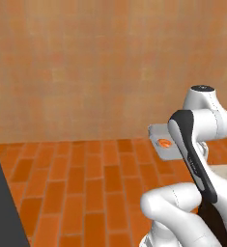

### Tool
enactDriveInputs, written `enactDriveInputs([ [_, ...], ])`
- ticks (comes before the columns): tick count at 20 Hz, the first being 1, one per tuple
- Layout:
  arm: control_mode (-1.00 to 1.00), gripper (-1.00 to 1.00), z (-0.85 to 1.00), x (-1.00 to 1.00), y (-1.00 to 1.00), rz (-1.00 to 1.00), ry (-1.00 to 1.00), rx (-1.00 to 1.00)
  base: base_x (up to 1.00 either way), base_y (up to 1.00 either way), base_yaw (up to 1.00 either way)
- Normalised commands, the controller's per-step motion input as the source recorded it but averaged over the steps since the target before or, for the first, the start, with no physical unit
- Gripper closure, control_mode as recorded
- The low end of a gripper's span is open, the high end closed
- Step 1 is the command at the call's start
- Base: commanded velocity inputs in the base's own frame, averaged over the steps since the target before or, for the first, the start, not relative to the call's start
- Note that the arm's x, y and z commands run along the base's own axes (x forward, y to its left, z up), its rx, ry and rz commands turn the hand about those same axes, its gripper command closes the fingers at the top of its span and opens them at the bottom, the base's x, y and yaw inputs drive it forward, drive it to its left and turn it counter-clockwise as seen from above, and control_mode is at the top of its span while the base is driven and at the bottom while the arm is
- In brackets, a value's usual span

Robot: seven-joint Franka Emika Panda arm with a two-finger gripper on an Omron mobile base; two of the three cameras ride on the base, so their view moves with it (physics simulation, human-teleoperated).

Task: Take the meat container that has the shrimp and place it on the second highest rack of the freezer. Then take the vegetable container that has the corn and cucumber and place it on the highest rack of the freezer.

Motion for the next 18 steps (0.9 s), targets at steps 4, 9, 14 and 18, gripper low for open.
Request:
enactDriveInputs([
  [4,1.00,1.00,0.00,0.00,0.00,0.00,0.00,0.00,0.99,-0.33,0.25],
  [9,1.00,1.00,0.00,0.00,0.00,0.00,0.00,0.00,0.47,-0.11,0.82],
  [14,1.00,1.00,0.00,0.00,0.00,0.00,0.00,0.00,0.28,-0.02,0.94],
  [18,1.00,1.00,0.00,0.00,0.00,0.00,0.00,0.00,0.25,-0.07,0.94],
])
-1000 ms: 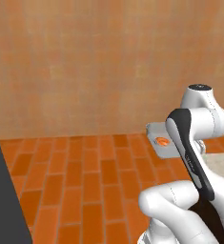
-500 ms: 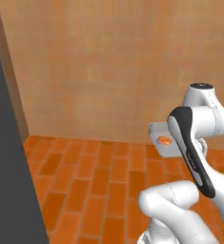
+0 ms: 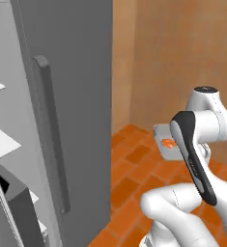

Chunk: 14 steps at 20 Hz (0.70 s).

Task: Take the meat container that has the shrimp and place it on the second highest rack of the freezer. Then take the vegetable container that has the corn and cucumber and place it on the highest rack of the freezer.

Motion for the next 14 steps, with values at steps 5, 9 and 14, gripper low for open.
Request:
enactDriveInputs([
  [5,1.00,1.00,0.00,0.00,0.00,0.00,0.00,0.00,0.26,-0.11,0.93],
  [9,1.00,1.00,0.00,0.00,0.00,0.00,0.00,0.00,0.26,-0.20,0.90],
  [14,1.00,1.00,0.00,0.00,0.00,0.00,0.00,0.00,0.25,-0.27,0.86],
])
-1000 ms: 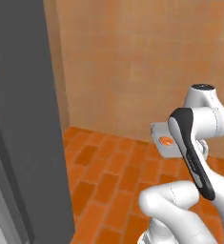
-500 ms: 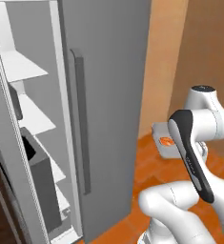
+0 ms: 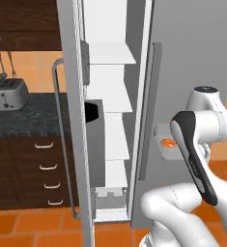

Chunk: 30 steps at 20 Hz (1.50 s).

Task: Take the meat container that has the shrimp and place it on the second highest rack of the freezer. Then take the vegetable container that has the corn and cucumber and place it on the highest rack of the freezer.

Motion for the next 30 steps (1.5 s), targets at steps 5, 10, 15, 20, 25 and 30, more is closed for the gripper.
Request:
enactDriveInputs([
  [5,1.00,1.00,0.00,0.00,0.00,0.00,0.00,0.00,0.33,-0.30,0.71],
  [10,1.00,1.00,0.00,0.00,0.00,0.00,0.00,0.00,0.66,-0.15,0.18],
  [15,1.00,1.00,0.00,0.00,0.00,0.00,0.00,0.00,0.34,-0.01,0.03],
  [20,1.00,1.00,0.00,0.00,0.00,0.00,0.00,0.00,0.05,0.06,0.00],
  [25,-1.00,1.00,0.00,0.23,0.04,0.00,0.00,0.00,0.18,0.05,0.00],
  [30,-1.00,1.00,0.03,0.65,0.02,-0.01,-0.08,0.00,0.00,0.00,0.00],
])
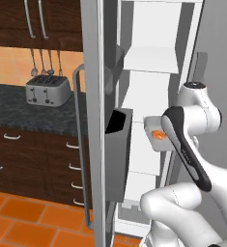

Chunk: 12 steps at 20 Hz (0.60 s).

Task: Take the meat container that has the shrimp and place it on the second highest rack of the freezer. Then take the vegetable container that has the corn and cucumber and place it on the highest rack of the freezer.

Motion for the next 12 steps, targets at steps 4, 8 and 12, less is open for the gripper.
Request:
enactDriveInputs([
  [4,-1.00,1.00,0.05,0.65,0.00,-0.03,-0.10,0.00,0.00,0.00,0.00],
  [8,-1.00,1.00,0.05,0.67,0.00,-0.09,-0.10,0.00,0.00,0.00,0.00],
  [12,-1.00,1.00,0.00,0.48,-0.04,-0.17,-0.14,0.00,0.00,0.00,0.00],
])
